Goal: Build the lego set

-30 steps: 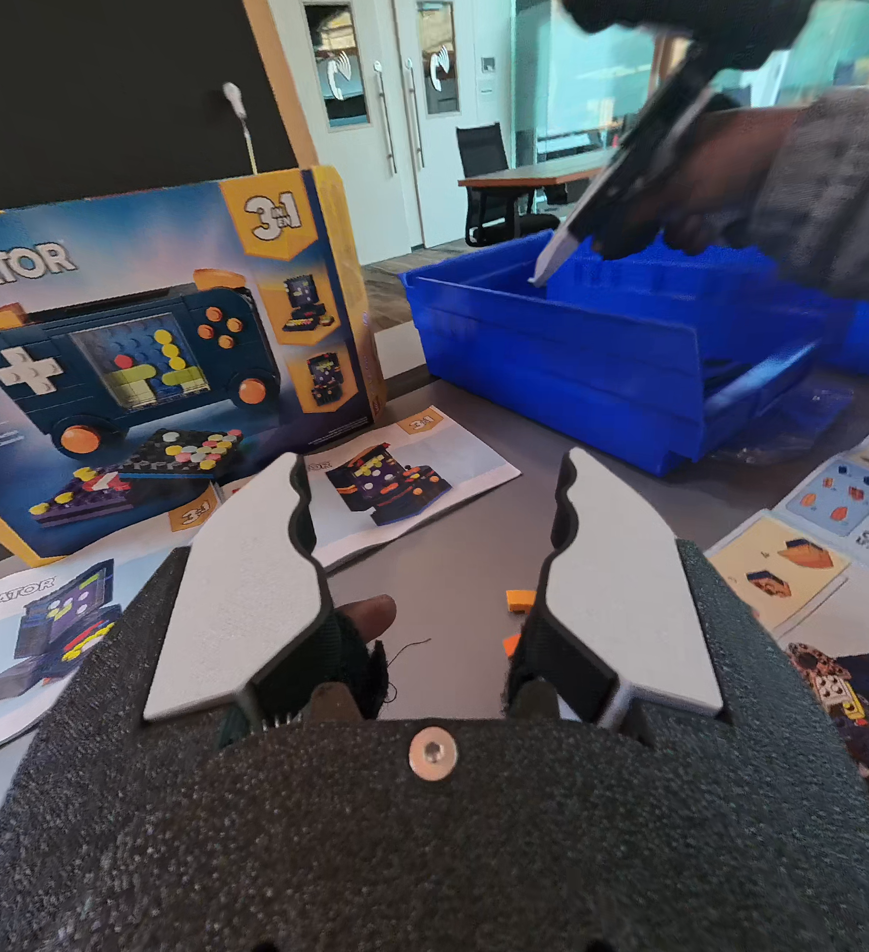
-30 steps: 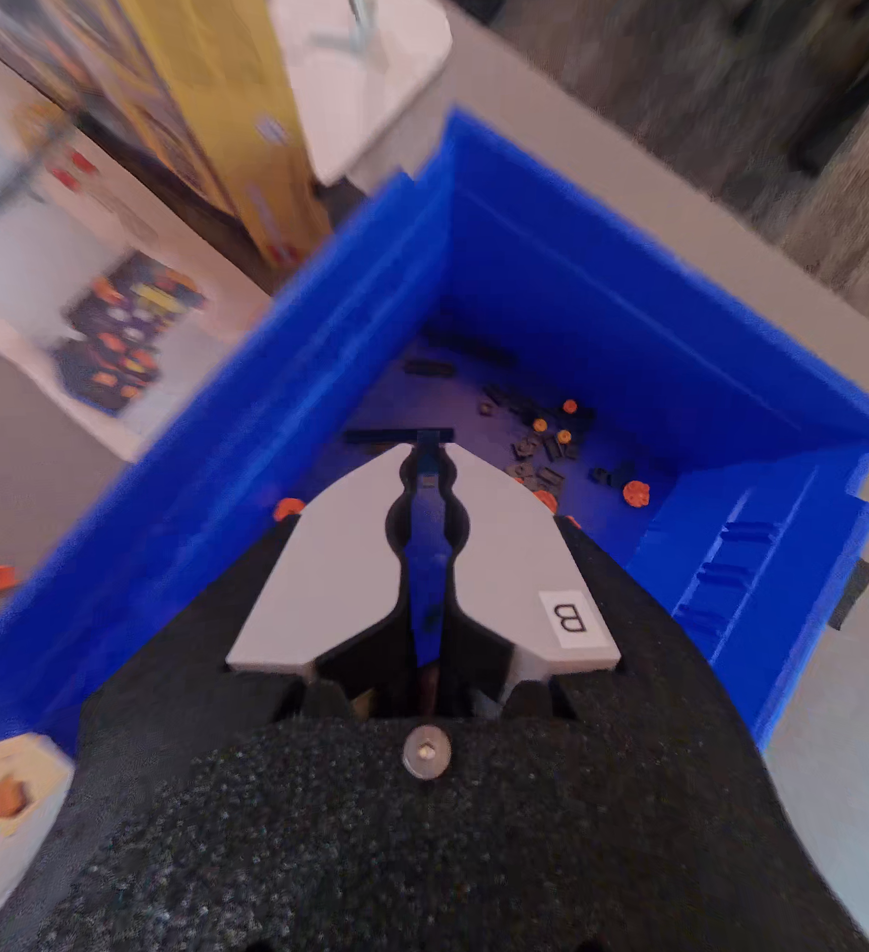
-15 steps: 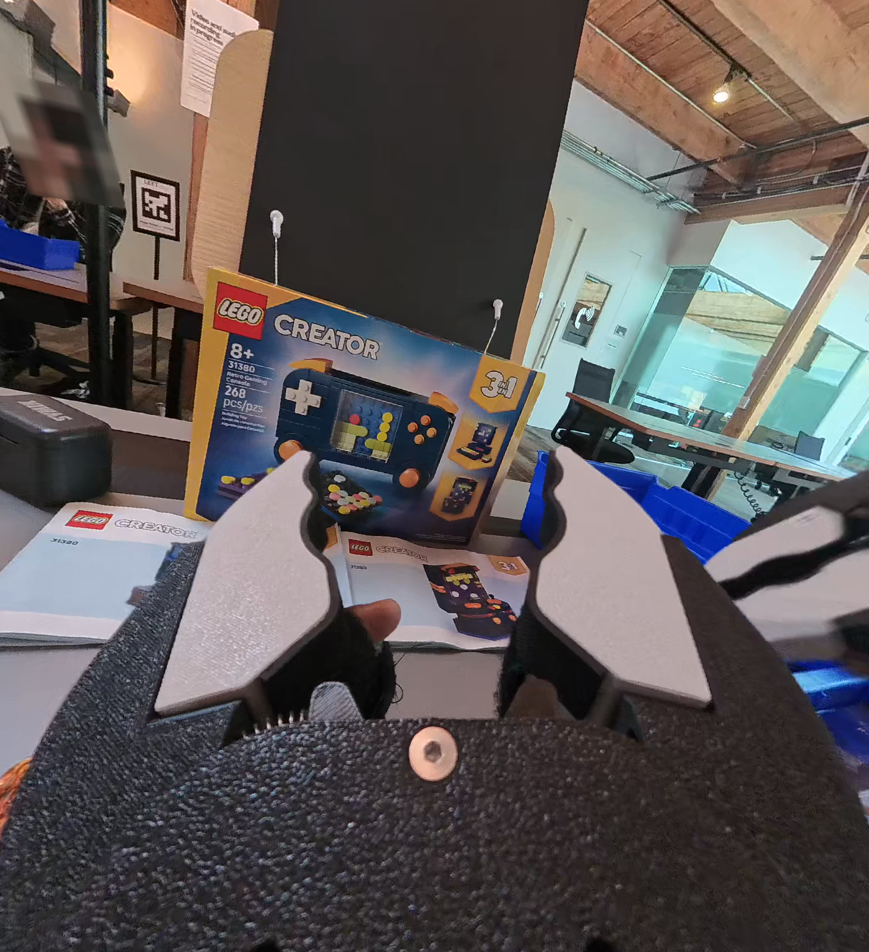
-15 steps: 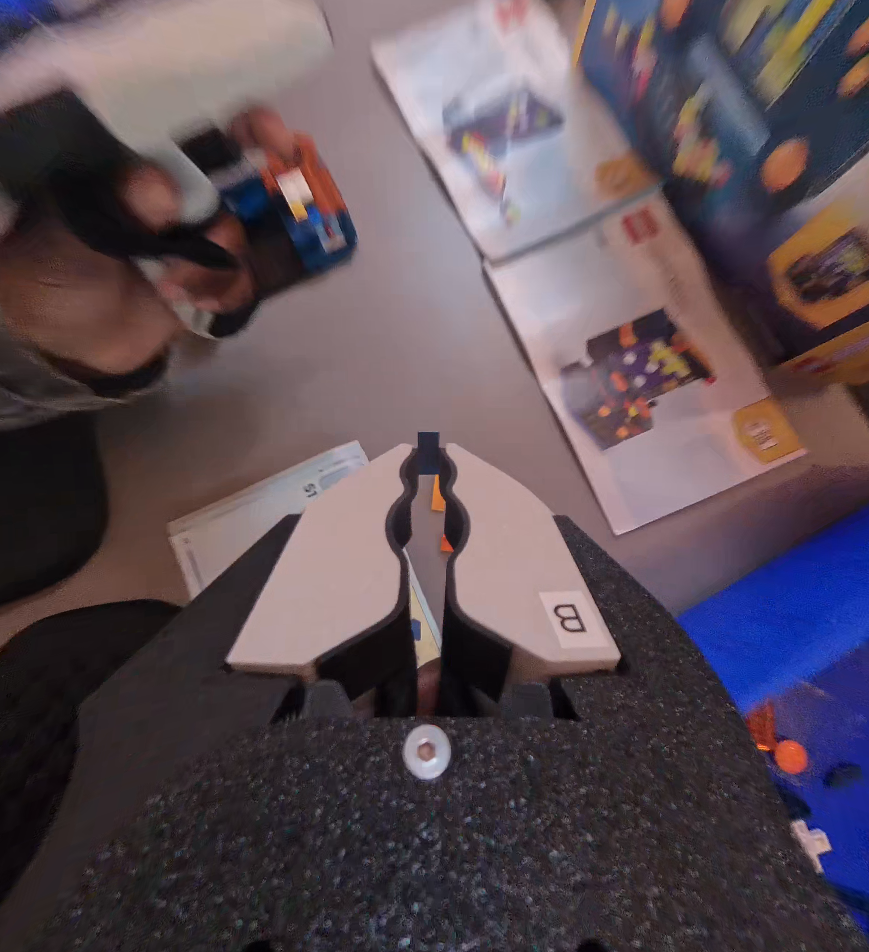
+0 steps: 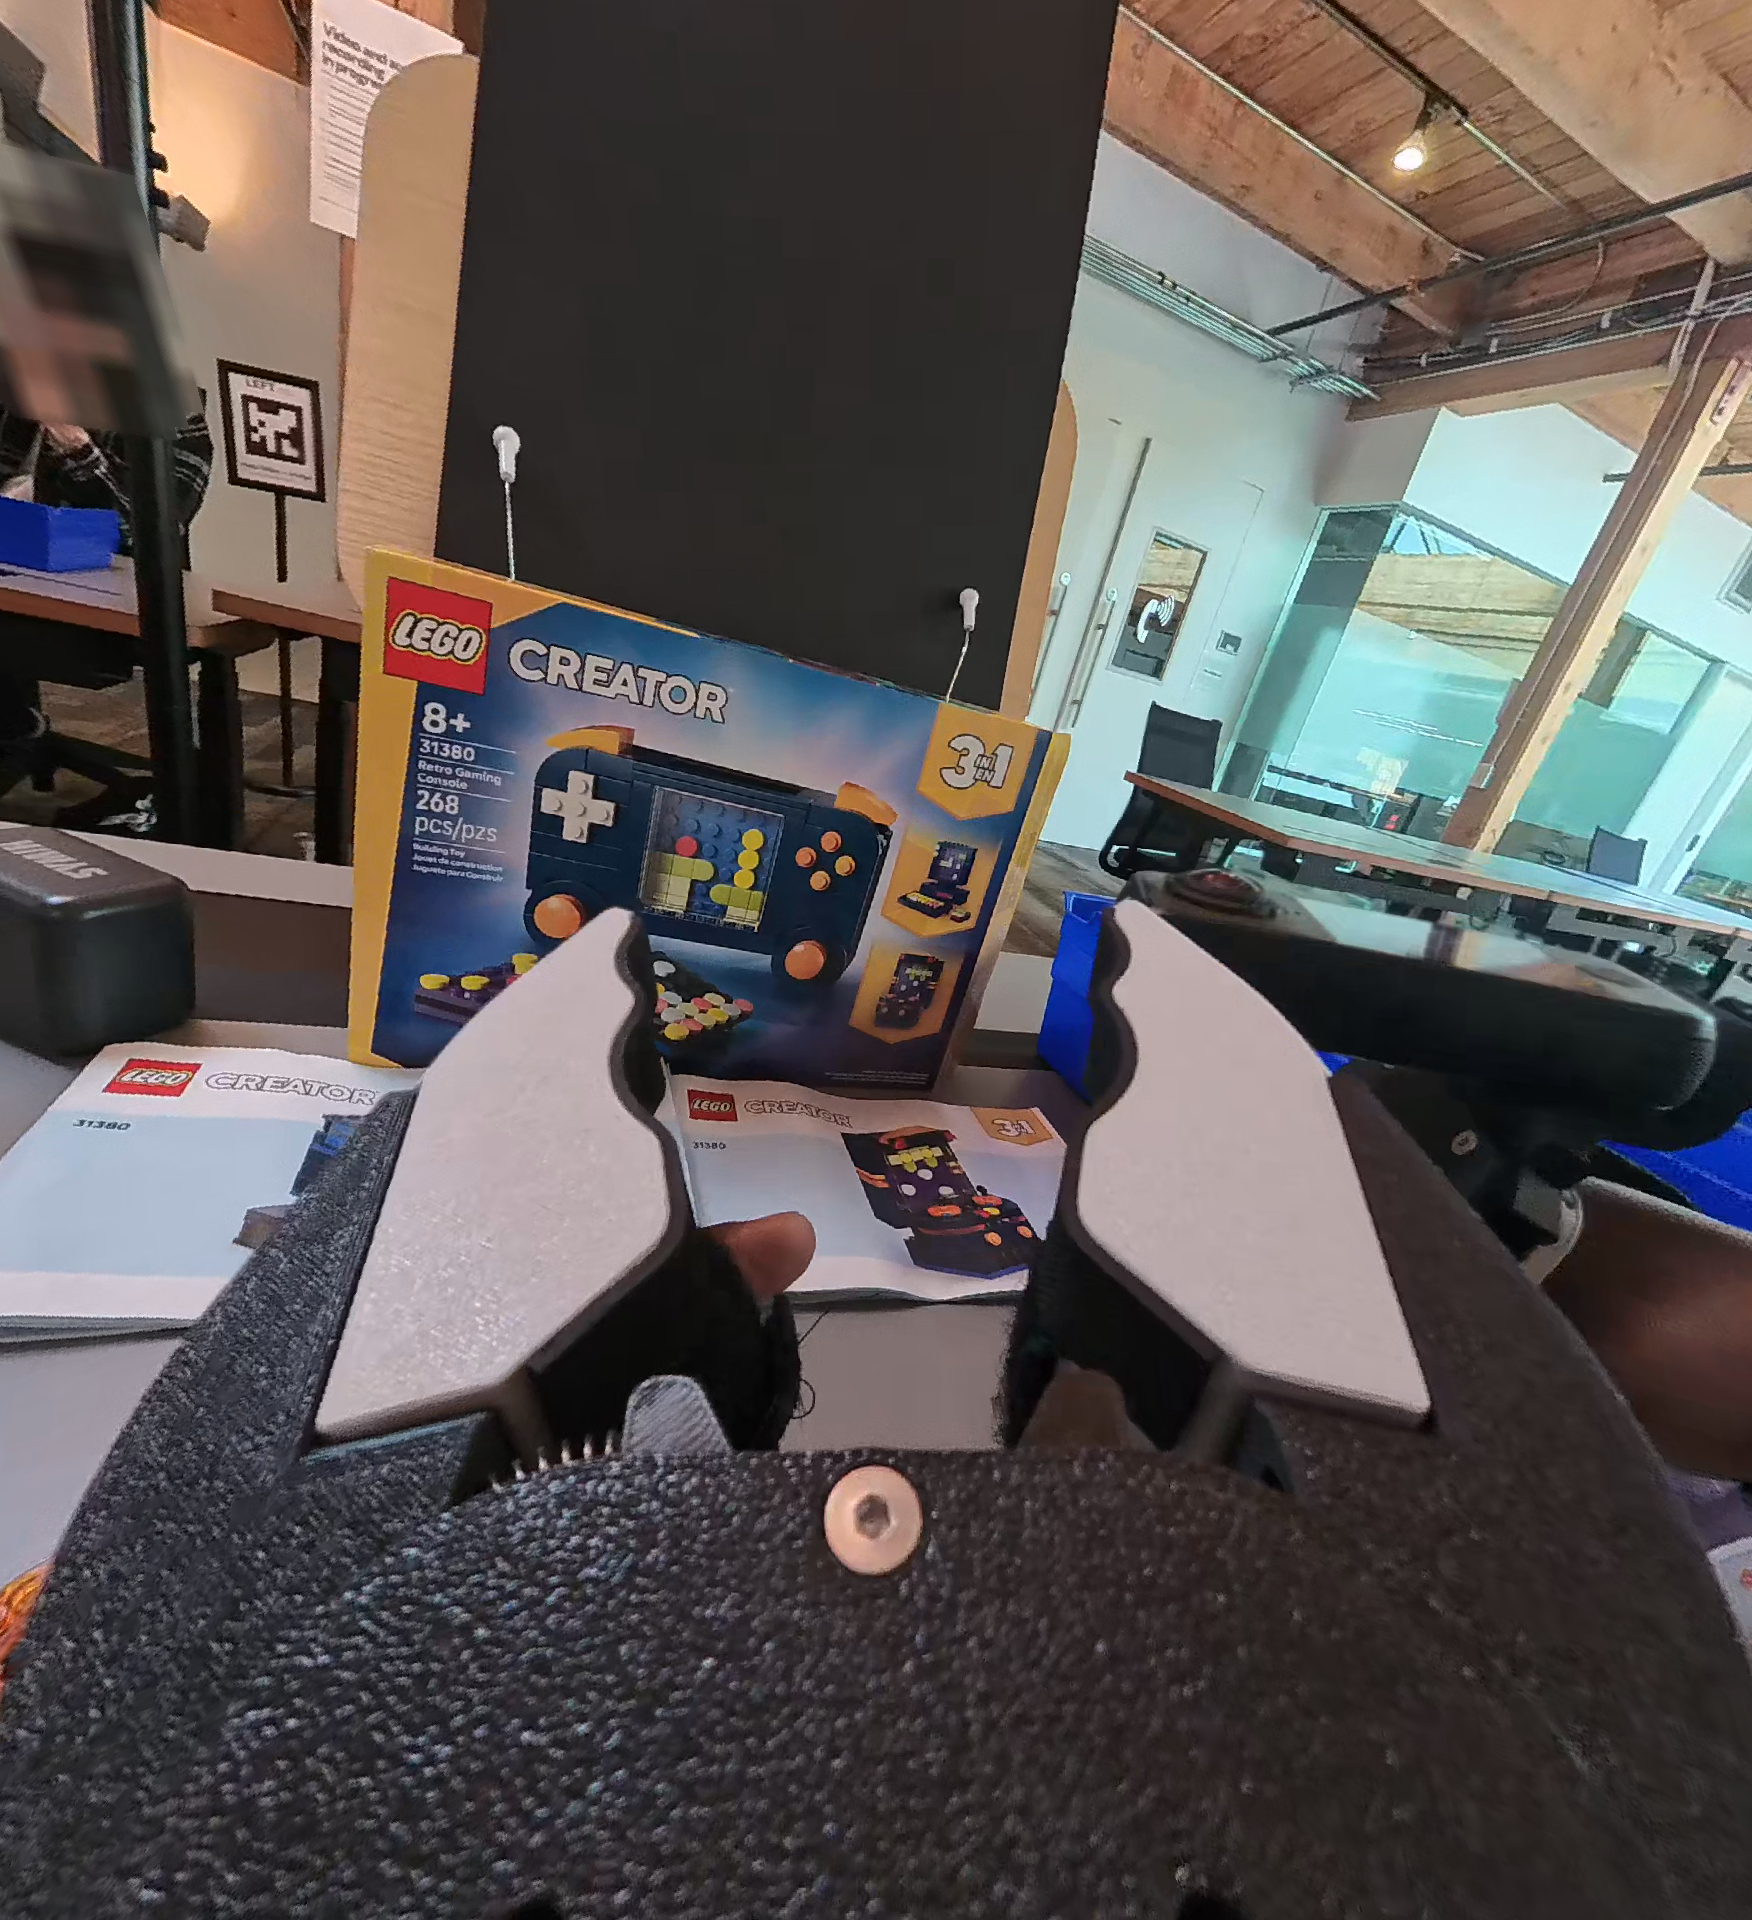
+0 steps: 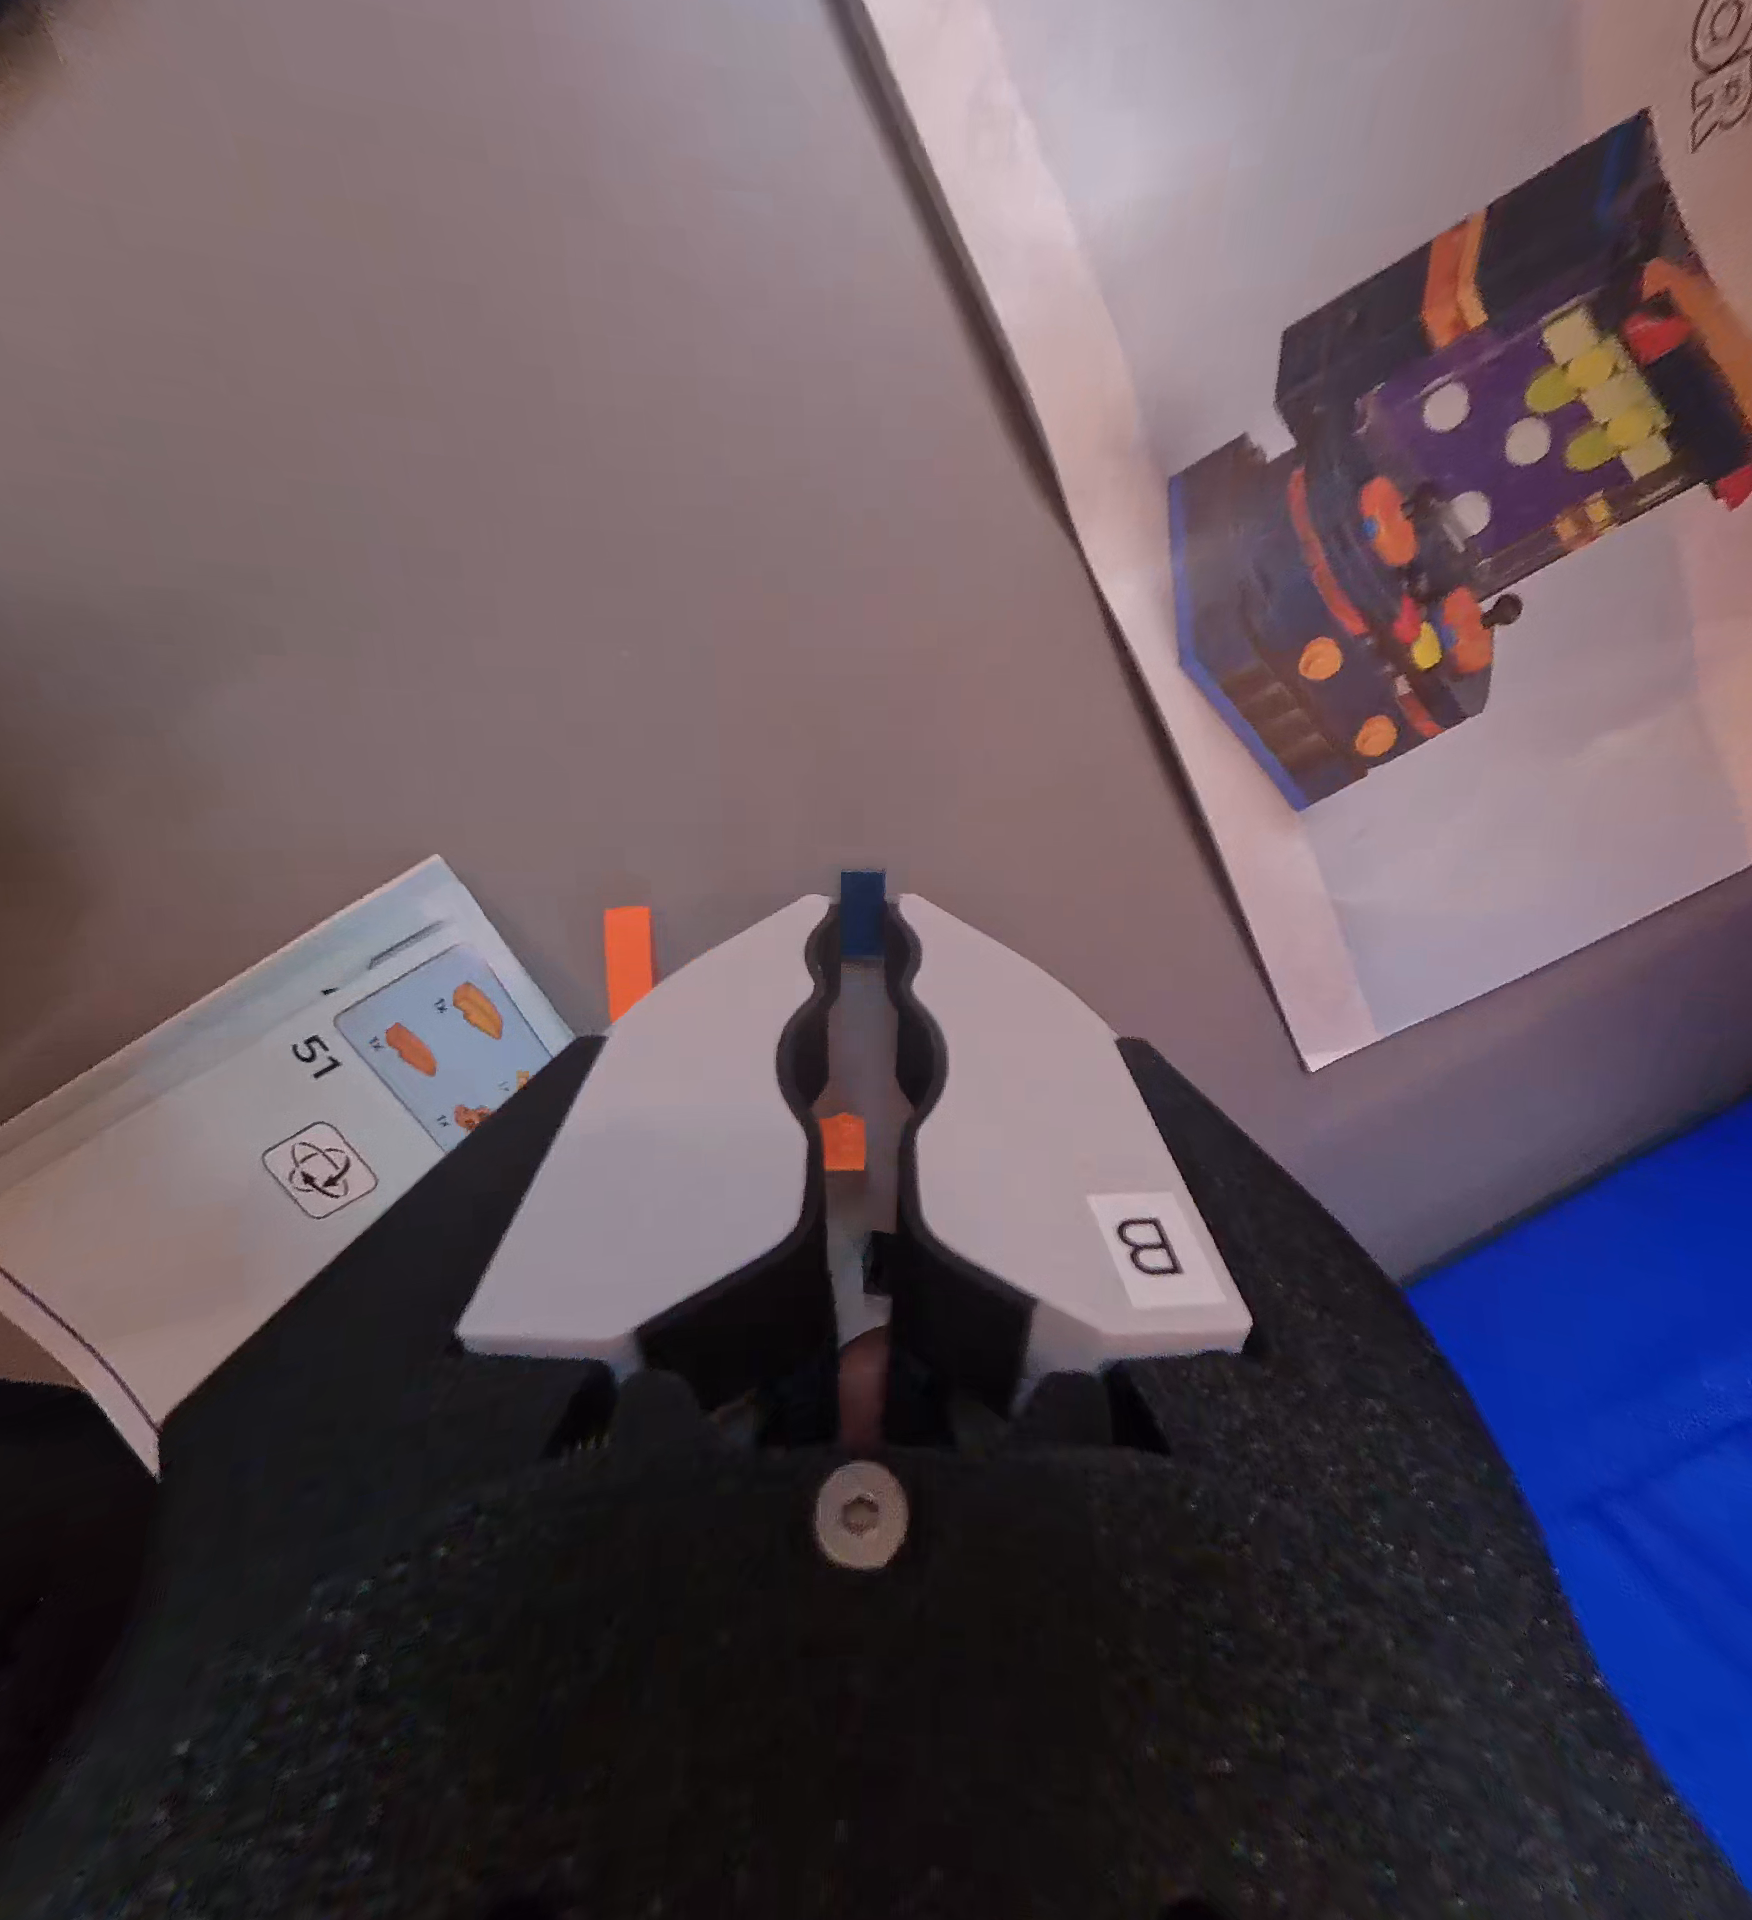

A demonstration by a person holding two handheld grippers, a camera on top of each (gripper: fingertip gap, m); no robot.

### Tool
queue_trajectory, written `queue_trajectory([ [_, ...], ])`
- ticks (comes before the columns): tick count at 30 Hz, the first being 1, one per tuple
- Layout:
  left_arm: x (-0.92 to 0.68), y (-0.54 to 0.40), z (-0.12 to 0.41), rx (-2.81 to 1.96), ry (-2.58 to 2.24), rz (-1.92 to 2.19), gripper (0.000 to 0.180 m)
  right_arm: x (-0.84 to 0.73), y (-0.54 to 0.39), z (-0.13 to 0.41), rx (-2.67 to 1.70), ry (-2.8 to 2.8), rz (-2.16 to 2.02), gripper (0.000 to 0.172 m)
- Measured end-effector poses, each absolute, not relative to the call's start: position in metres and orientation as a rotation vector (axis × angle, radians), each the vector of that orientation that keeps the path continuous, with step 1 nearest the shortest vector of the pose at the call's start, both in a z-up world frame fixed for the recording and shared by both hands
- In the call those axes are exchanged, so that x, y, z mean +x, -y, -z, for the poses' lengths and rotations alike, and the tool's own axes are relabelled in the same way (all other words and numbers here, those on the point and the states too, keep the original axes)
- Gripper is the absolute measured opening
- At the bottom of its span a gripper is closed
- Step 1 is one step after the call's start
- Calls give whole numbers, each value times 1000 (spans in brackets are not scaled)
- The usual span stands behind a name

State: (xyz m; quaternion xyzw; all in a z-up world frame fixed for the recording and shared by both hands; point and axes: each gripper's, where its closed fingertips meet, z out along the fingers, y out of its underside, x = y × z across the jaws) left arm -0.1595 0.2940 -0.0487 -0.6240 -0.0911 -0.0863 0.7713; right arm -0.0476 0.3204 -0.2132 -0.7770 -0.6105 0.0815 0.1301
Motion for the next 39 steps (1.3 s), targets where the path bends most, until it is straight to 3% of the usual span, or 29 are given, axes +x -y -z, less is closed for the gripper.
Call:
queue_trajectory([
  [11, -154, -294, 49, -1358, 161, 168, 80, -53, -324, 171, -2160, 1644, -458, 15],
  [17, -150, -294, 48, -1360, 131, 149, 80, -48, -325, 196, -2192, 1713, -332, 15],
  [26, -161, -291, 45, -1339, 177, 139, 76, -72, -307, 171, -1977, 1751, -571, 11],
  [35, -161, -289, 40, -1326, 168, 127, 75, -105, -293, 208, -1804, 1943, -575, 17],
  [39, -161, -291, 41, -1339, 147, 130, 75, -106, -296, 211, -1796, 1936, -578, 7],
])
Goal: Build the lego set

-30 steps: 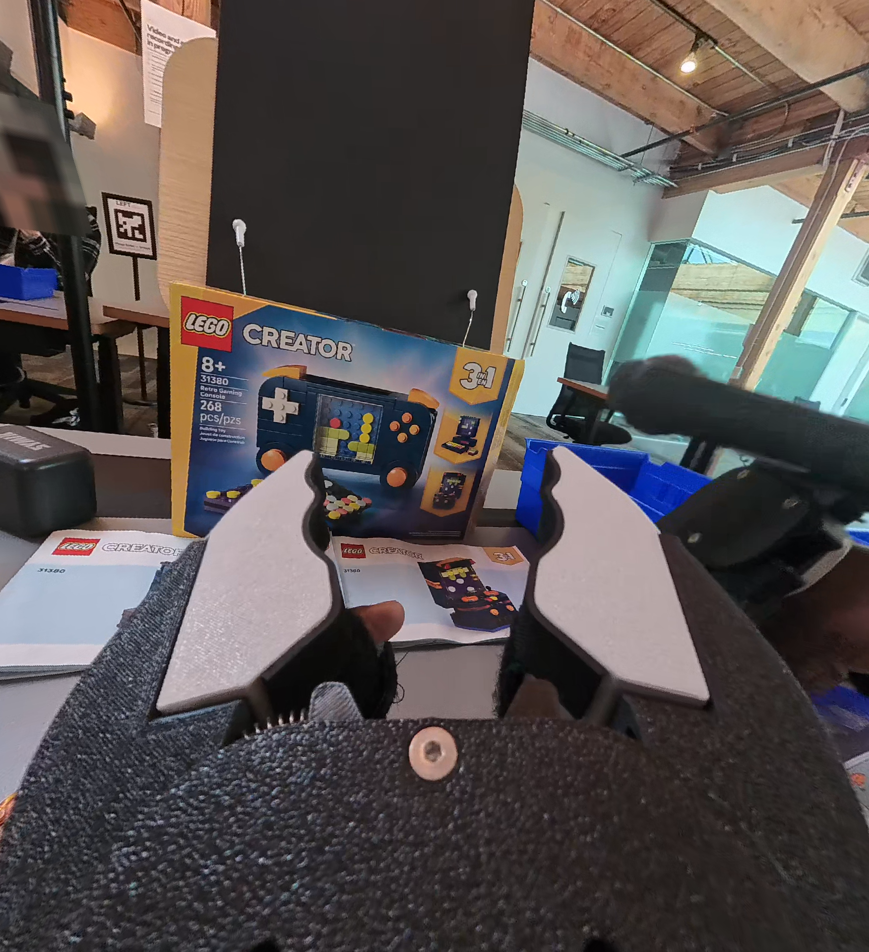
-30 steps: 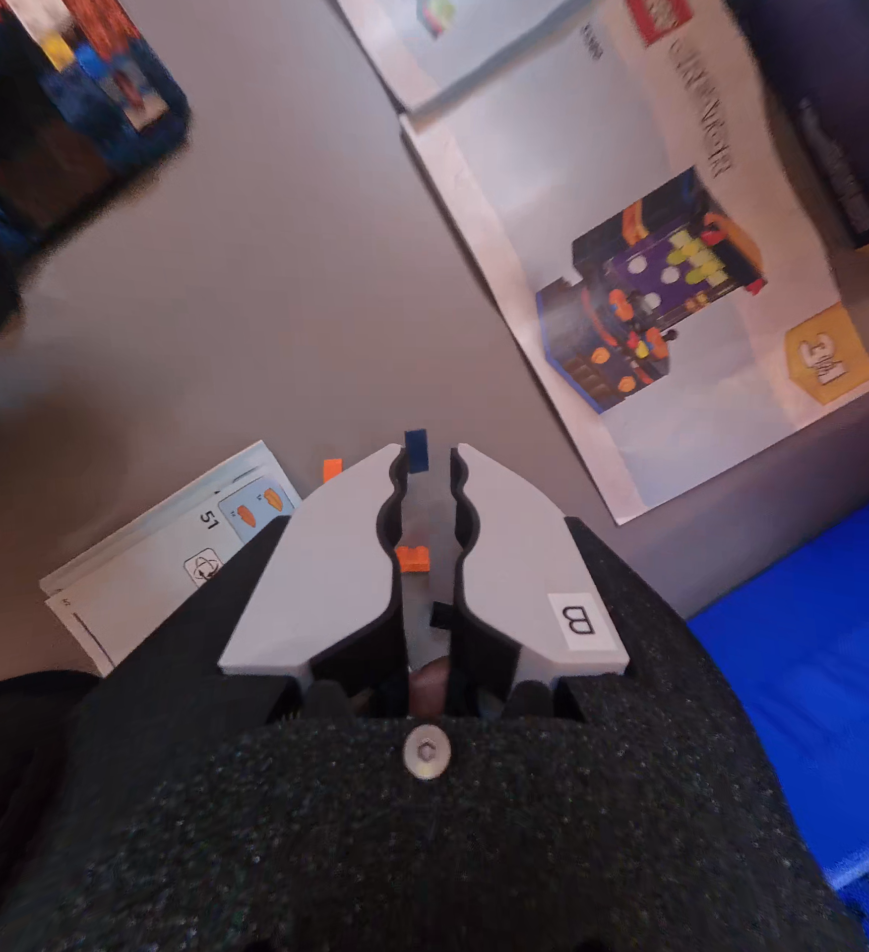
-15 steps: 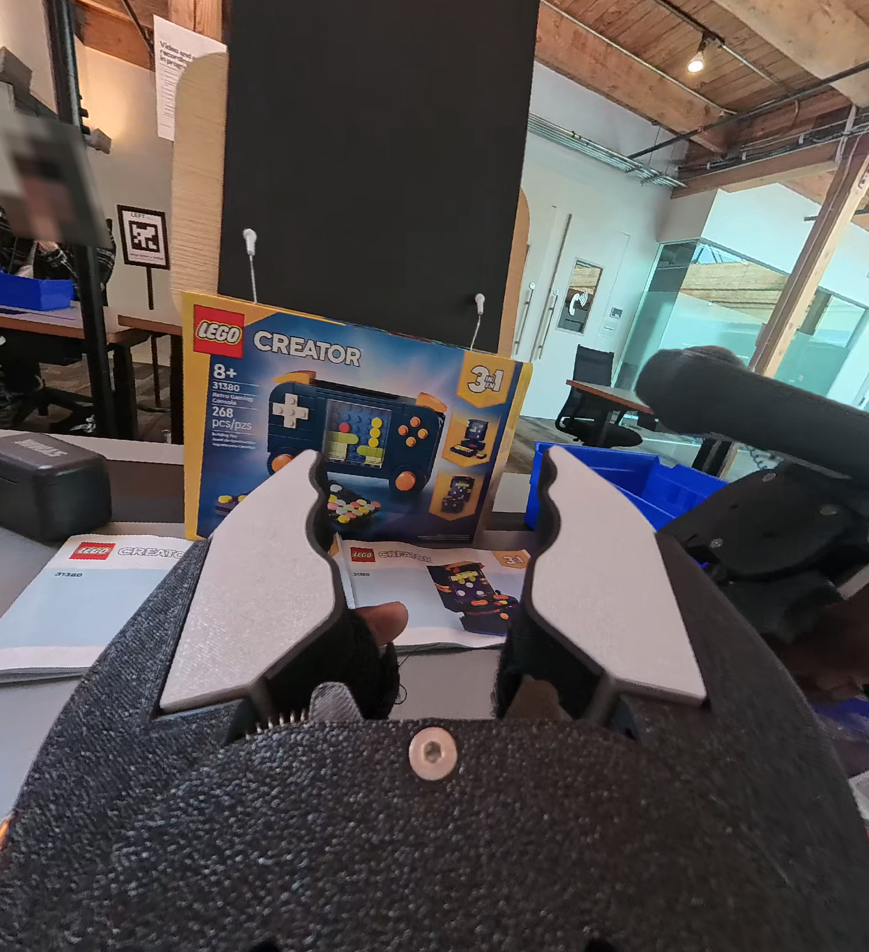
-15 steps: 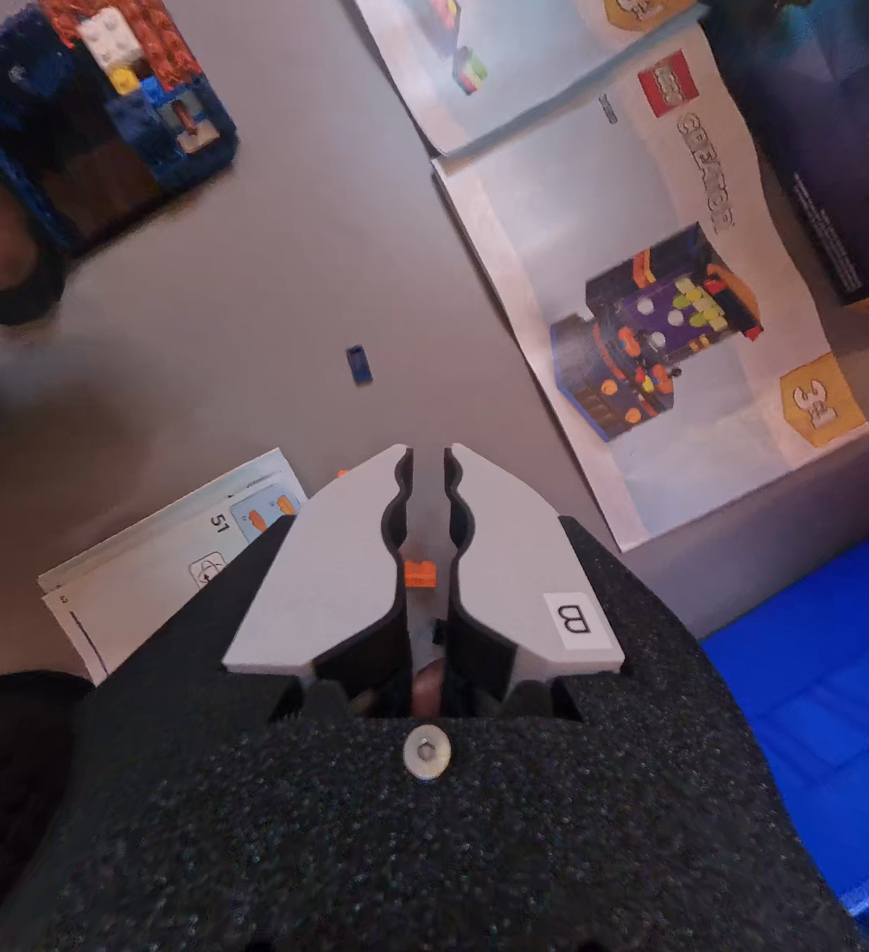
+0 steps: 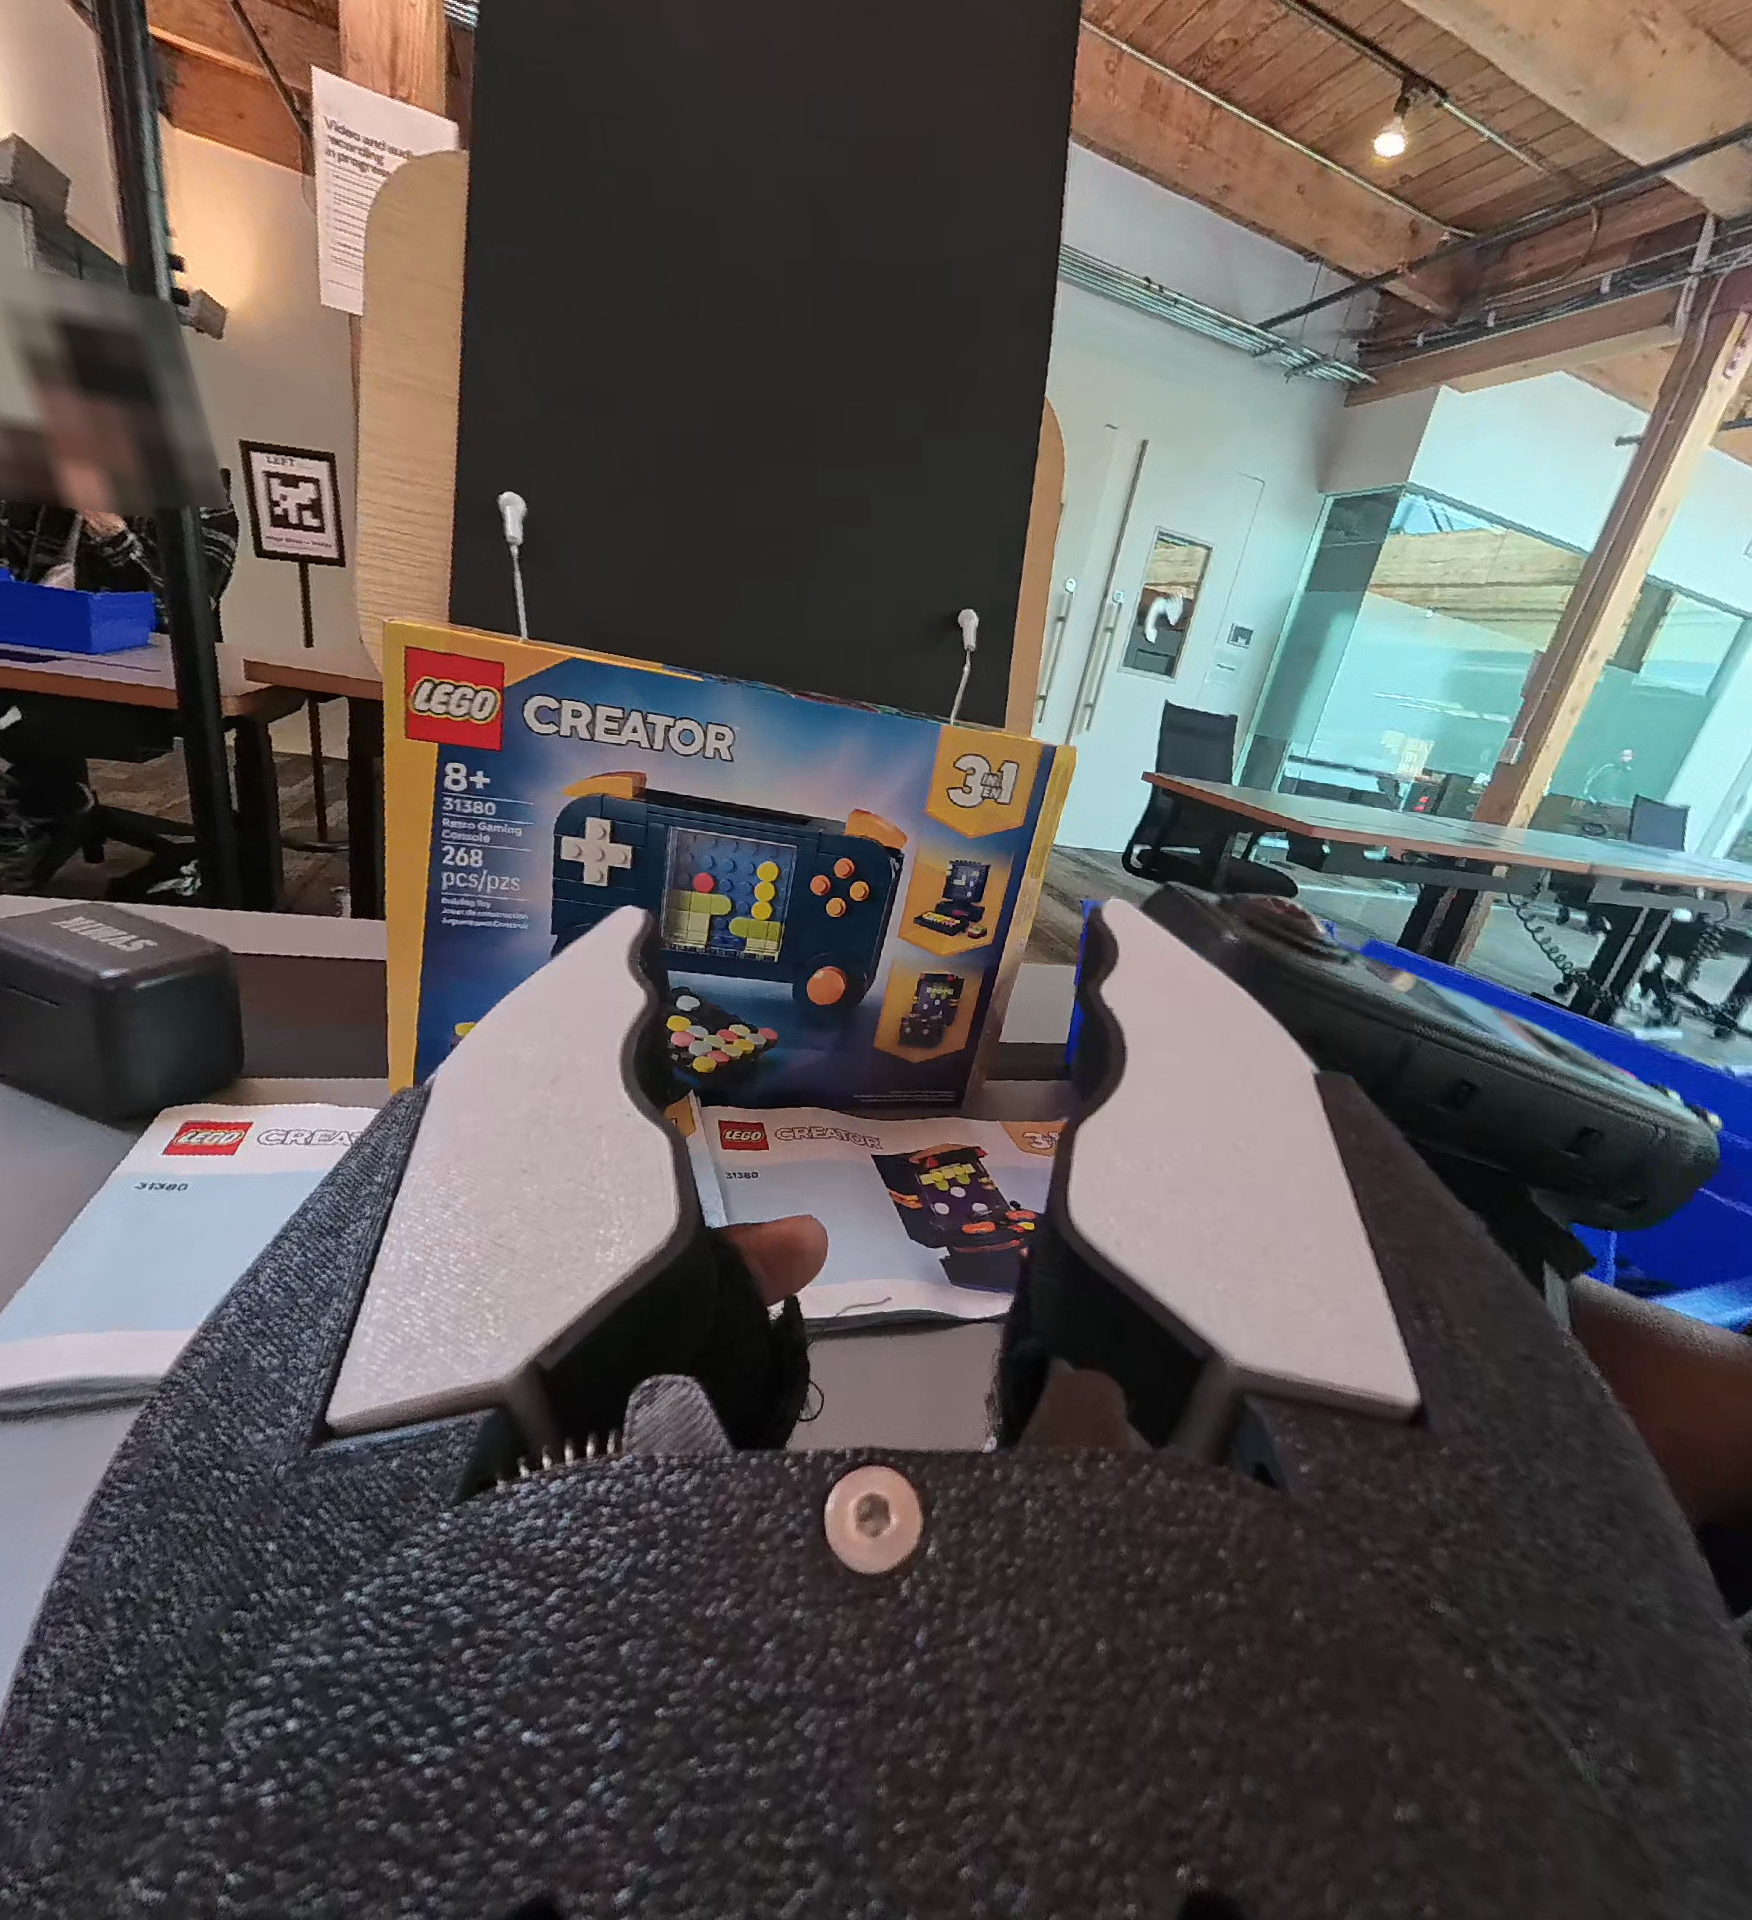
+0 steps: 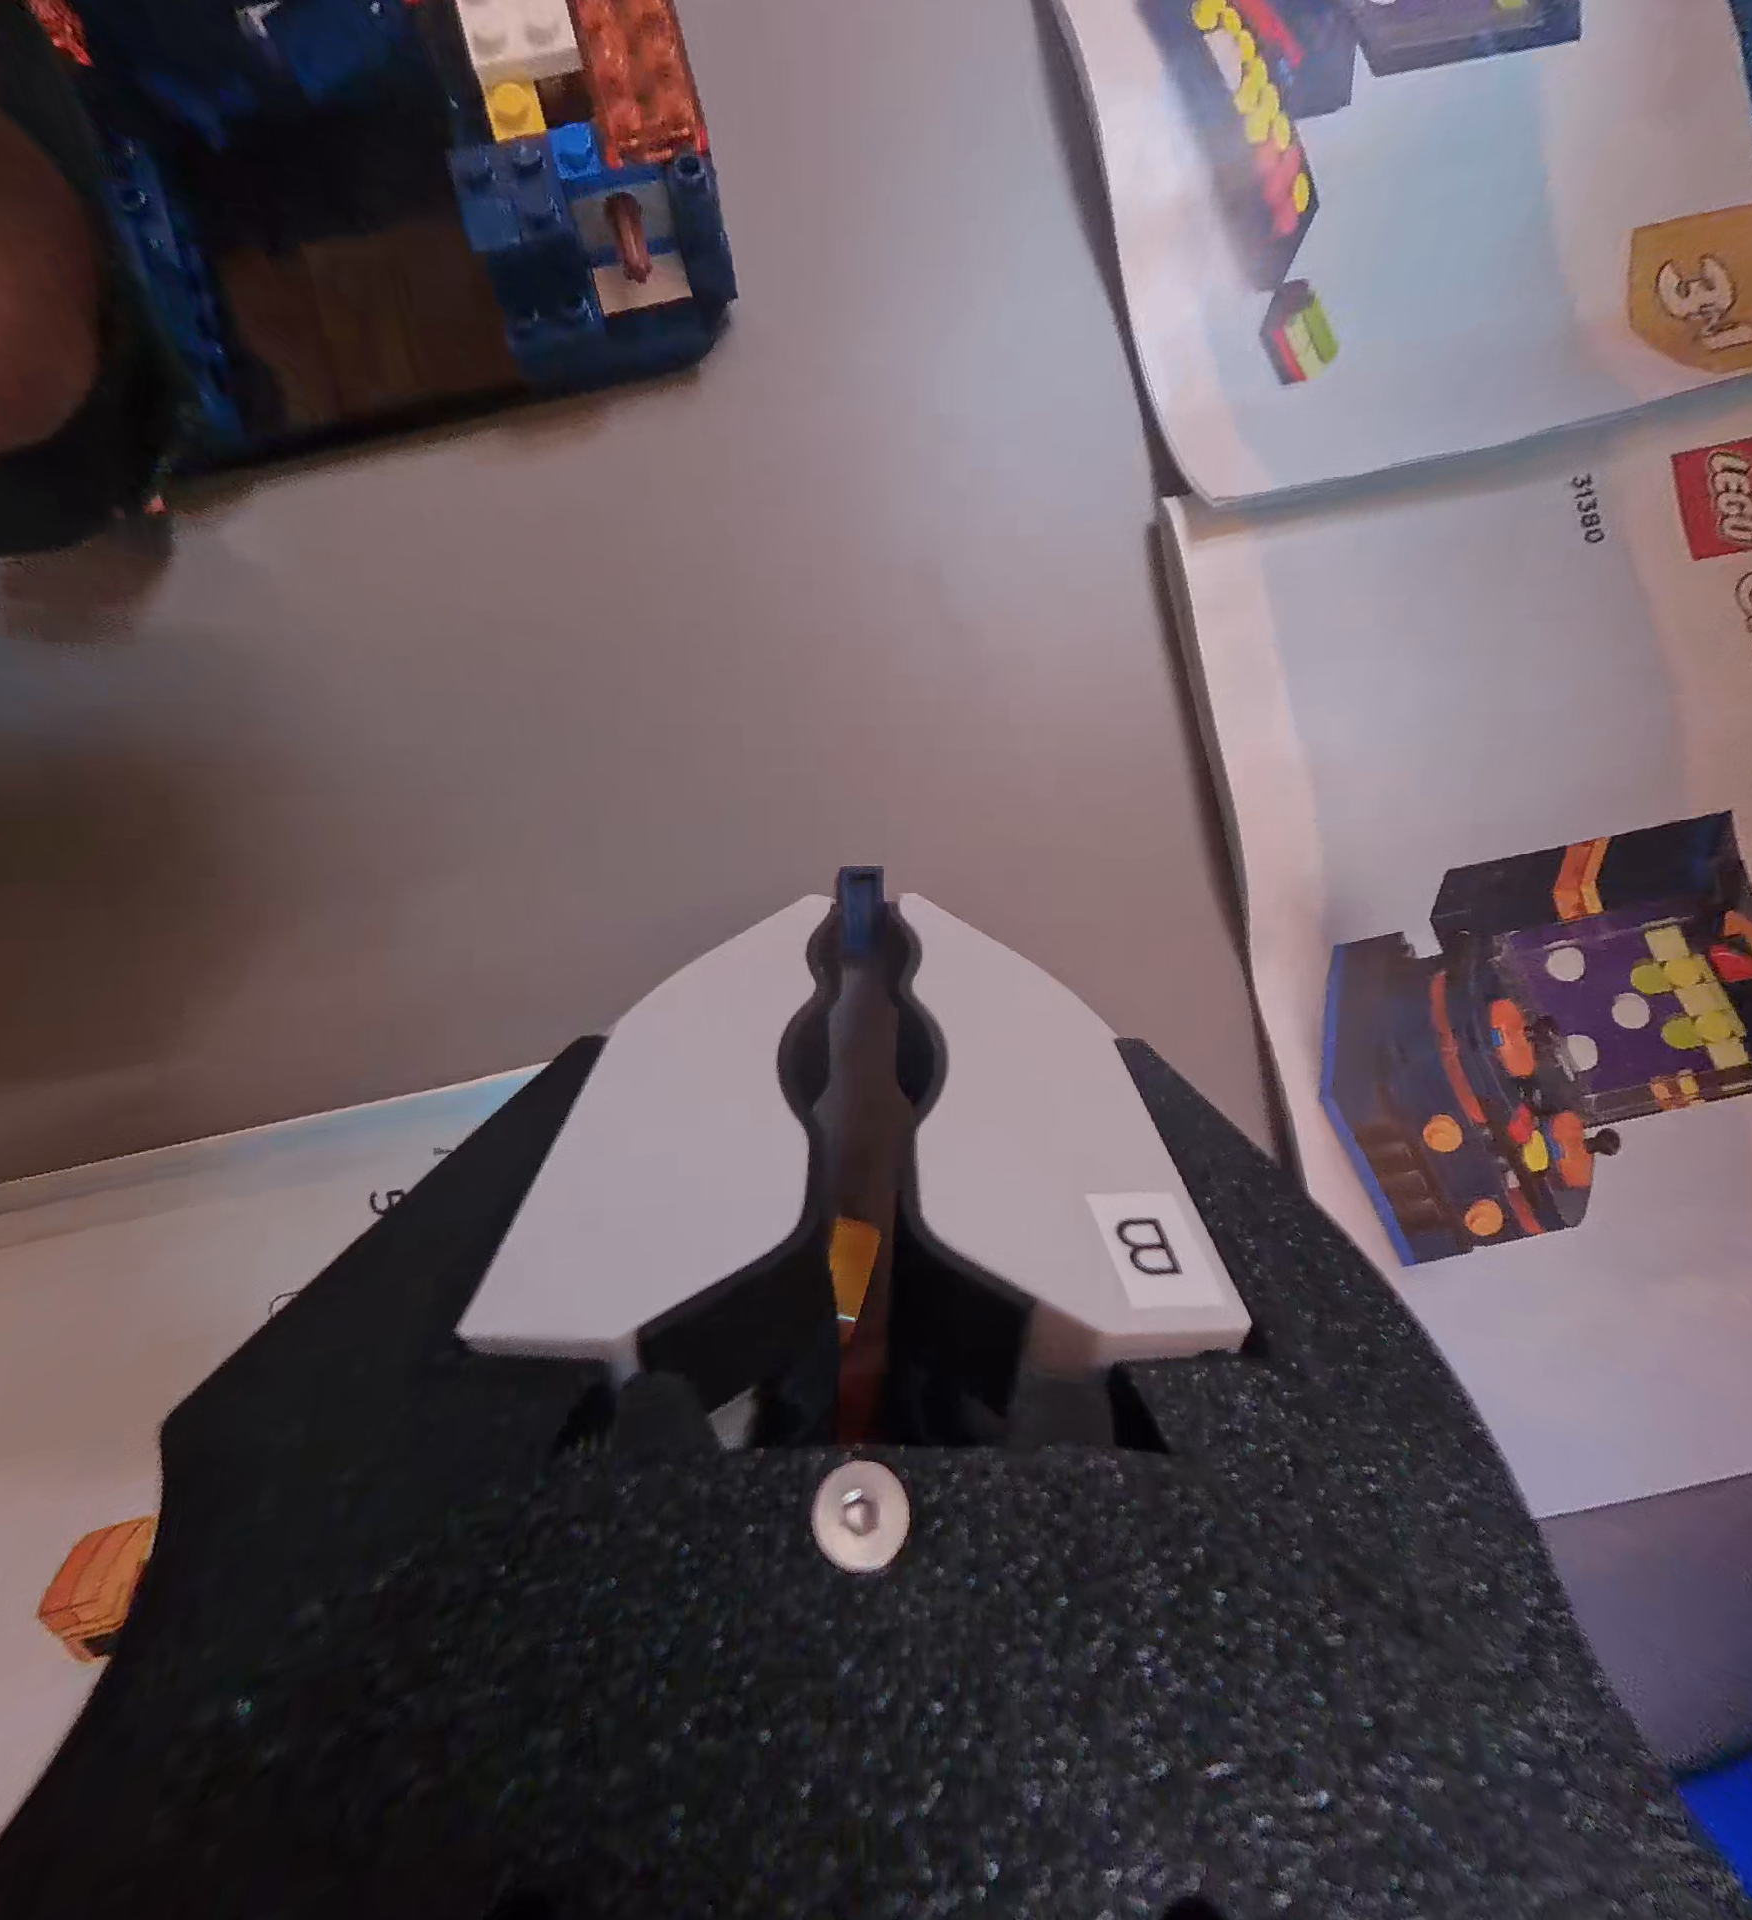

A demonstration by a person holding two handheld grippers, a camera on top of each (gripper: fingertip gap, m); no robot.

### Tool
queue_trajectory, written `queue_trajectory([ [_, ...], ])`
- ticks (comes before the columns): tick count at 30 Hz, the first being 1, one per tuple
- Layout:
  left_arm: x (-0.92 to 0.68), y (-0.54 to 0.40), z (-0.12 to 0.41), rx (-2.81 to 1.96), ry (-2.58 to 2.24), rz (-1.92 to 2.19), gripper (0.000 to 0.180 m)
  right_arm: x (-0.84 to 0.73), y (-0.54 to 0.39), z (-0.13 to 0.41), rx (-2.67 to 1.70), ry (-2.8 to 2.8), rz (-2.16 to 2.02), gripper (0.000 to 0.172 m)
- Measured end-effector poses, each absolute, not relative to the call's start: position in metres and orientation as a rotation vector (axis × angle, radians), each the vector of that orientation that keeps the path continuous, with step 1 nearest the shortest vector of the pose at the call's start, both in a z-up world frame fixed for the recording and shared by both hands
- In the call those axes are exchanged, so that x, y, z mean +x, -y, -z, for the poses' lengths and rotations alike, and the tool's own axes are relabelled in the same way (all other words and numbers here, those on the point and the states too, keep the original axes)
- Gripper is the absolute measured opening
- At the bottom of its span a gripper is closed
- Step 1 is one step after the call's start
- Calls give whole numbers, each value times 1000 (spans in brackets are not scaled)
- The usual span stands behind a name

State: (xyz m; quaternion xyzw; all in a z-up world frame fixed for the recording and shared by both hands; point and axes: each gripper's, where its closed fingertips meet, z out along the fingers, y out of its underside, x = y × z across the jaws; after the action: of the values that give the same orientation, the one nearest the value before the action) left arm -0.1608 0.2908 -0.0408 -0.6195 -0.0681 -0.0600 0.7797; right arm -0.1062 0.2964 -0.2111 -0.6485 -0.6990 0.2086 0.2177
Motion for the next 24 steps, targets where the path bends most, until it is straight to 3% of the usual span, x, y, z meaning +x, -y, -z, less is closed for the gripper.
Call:
queue_trajectory([
  [2, -151, -296, 43, -1379, 13, 129, 62, -104, -293, 207, -1859, 1894, -686, 6],
  [5, -107, -283, 54, -1408, -643, 133, 43, -106, -269, 159, -1953, 1644, -1311, 6],
  [7, -90, -249, 72, -1420, -998, 252, 39, -94, -250, 122, -1918, 1574, -1688, 6],
  [10, -77, -213, 59, -1319, -1082, 520, 32, -75, -224, 96, -1852, 1677, -1927, 5],
  [24, -56, -201, 82, -1328, -1294, 468, 0, -66, -200, 82, -1832, 1810, -2097, 0],
])
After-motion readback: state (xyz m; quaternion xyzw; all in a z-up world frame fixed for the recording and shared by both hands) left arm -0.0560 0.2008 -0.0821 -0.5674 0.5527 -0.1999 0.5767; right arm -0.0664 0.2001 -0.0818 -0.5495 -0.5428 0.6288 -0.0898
